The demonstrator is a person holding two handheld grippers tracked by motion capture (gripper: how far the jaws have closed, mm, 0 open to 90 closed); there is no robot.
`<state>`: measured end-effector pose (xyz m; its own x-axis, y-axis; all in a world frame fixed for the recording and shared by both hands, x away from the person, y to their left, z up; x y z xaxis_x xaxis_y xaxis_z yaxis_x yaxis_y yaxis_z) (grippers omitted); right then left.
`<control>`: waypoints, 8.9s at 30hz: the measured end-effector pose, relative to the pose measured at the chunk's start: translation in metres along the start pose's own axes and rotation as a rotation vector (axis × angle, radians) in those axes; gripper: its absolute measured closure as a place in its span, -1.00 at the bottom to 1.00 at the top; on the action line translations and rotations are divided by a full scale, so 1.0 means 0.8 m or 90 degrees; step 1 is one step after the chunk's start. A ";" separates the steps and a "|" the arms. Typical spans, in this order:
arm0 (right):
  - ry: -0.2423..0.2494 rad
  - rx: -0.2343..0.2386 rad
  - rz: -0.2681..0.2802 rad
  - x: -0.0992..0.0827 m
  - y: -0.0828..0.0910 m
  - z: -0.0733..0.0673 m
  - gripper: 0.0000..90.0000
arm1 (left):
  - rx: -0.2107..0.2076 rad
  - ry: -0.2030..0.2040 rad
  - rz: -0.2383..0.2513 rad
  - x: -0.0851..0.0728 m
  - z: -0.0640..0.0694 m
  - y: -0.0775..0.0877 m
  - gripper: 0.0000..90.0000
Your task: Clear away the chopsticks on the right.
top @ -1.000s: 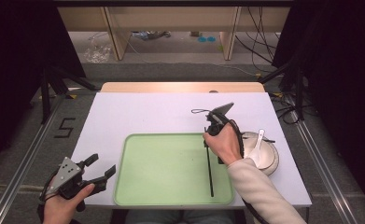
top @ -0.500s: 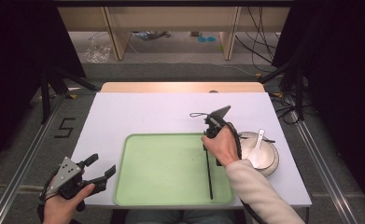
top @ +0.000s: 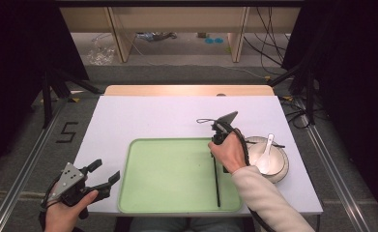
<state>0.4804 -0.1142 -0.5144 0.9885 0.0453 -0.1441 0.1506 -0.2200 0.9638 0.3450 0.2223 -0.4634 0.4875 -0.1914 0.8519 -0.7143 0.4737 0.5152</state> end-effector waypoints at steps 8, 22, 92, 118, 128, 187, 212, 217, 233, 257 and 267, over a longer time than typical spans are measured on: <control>0.030 -0.005 0.010 -0.001 0.005 0.001 0.88 | 0.000 0.001 0.000 0.000 0.000 0.000 -0.53; 0.613 -0.352 0.158 0.022 0.079 0.026 0.42 | 0.001 0.001 0.001 0.000 0.000 0.000 -0.53; 0.752 -0.407 0.385 0.033 0.138 0.004 0.95 | 0.000 0.001 0.001 0.000 0.000 0.000 -0.52; 0.592 -0.135 0.556 0.013 0.195 -0.020 0.95 | 0.002 0.001 0.001 0.000 -0.001 0.001 -0.52; 0.498 -0.056 0.577 0.014 0.202 -0.020 0.95 | 0.001 0.001 0.002 0.000 0.000 0.001 -0.52; 0.154 0.026 0.306 0.008 0.143 0.005 0.95 | 0.001 0.002 0.004 0.001 0.000 0.001 -0.52; 0.092 0.041 0.199 0.002 0.114 0.000 0.95 | 0.000 0.002 0.004 0.001 0.000 0.001 -0.52; 0.075 0.045 0.184 0.002 0.110 0.000 0.95 | 0.000 0.002 0.005 0.001 0.000 0.001 -0.52; 0.083 0.040 0.170 0.005 0.100 0.003 0.95 | 0.000 0.002 0.004 0.001 -0.001 0.001 -0.52; 0.054 0.003 0.077 0.005 0.059 0.014 0.95 | 0.000 0.002 0.004 0.001 0.000 0.002 -0.52; 0.041 -0.006 0.054 0.006 0.041 0.012 0.95 | 0.000 0.001 0.005 0.001 -0.001 0.002 -0.52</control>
<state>0.4900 -0.1306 -0.4860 0.9949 0.0892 -0.0468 0.0652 -0.2162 0.9742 0.3446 0.2232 -0.4620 0.4834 -0.1860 0.8554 -0.7181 0.4746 0.5090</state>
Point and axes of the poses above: each handheld gripper's, and its own axes: y roughly backward along the jaws, x roughly out of its top, z roughly to its right, the point moved 8 cm from there along -y, roughly forward along the jaws, and after that the axes turned 15 degrees about -z, right-handed, at the moved point
